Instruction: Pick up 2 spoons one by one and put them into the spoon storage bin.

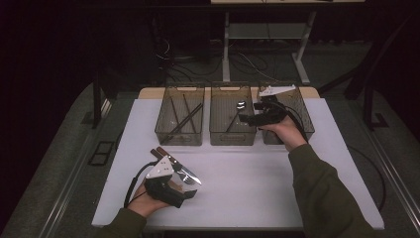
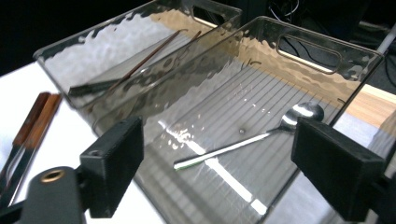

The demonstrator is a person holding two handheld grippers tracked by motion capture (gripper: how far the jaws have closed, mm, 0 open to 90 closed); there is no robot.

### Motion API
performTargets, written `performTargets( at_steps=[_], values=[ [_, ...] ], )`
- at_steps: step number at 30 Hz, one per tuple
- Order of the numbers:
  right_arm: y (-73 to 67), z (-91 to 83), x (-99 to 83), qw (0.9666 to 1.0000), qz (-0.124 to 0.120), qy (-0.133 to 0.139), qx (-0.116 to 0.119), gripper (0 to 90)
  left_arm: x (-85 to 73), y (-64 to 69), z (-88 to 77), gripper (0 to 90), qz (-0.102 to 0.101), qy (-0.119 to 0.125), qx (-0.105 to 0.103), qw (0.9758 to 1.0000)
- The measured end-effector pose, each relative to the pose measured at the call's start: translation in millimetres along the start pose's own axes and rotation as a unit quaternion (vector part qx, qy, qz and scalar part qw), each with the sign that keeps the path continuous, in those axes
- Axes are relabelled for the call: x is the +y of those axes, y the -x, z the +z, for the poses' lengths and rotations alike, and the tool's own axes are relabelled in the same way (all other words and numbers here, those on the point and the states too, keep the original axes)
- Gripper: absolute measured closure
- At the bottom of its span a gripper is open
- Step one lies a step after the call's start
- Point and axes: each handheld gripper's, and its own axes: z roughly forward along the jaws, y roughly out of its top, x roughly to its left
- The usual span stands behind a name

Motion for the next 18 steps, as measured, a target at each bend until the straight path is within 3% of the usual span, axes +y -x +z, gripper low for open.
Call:
performTargets(
  at_steps=[4,11,18],
  values=[
    [-6.6,-11.1,-11.9,0.9999,-0.013,0.005,0.003,12.2,-0.3,-0.2,-0.1,0.0,-0.001,0.0,0.001,1.0],
    [-19.0,-29.1,-35.3,0.9997,-0.022,0.01,-0.001,12.1,-0.3,-1.1,0.1,0.0,0.005,-0.007,0.001,1.0],
    [-24.3,-46.3,-62.9,0.9998,-0.006,0.019,0.004,12.1,-0.8,-1.7,-0.2,0.0,0.002,-0.007,0.003,1.0]
  ],
)
